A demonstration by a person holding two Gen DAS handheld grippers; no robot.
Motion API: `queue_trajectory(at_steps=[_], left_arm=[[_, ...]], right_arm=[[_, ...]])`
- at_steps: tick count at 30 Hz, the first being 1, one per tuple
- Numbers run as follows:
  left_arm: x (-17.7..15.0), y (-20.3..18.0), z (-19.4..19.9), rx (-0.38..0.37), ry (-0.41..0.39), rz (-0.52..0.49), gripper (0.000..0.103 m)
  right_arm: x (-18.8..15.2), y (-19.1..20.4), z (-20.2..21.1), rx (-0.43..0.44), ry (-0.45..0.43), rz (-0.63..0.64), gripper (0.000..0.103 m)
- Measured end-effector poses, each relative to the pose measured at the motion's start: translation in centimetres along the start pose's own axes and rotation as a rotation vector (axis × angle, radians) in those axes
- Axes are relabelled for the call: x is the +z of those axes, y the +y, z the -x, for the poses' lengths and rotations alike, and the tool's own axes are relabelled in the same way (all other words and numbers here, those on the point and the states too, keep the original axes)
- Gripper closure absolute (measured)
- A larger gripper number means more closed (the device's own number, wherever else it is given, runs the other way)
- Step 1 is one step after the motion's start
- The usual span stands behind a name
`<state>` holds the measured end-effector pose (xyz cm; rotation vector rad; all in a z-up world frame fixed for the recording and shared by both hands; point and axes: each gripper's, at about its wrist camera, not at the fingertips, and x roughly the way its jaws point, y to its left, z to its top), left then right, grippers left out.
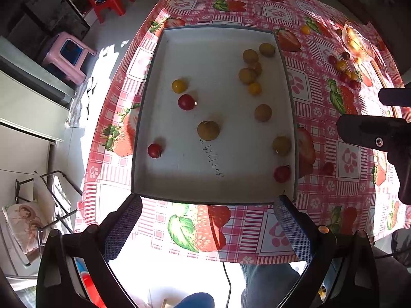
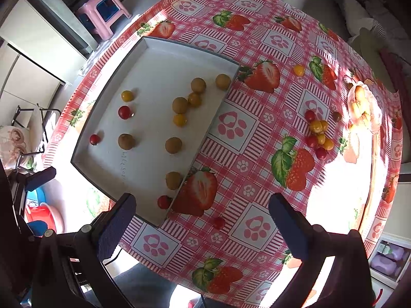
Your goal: Organize fruits
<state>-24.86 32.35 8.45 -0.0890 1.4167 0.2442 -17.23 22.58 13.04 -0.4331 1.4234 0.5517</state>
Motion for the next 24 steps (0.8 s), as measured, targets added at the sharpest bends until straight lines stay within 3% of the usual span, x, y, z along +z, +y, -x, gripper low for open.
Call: queue_trajectory(at_steps=[18,24], left_arm=[[0.24,-0.37,-0.18,-0.003,-0.004,0.002,0.0],[0.31,-0.11,0.48,0.016,-0.048,0.009,0.0]], right_arm=[[-0.2,0.44,-0.5,0.005,0.009,0.013,0.0],[-0.22,0.5,-0.56,0.008,0.012,0.003,0.0]])
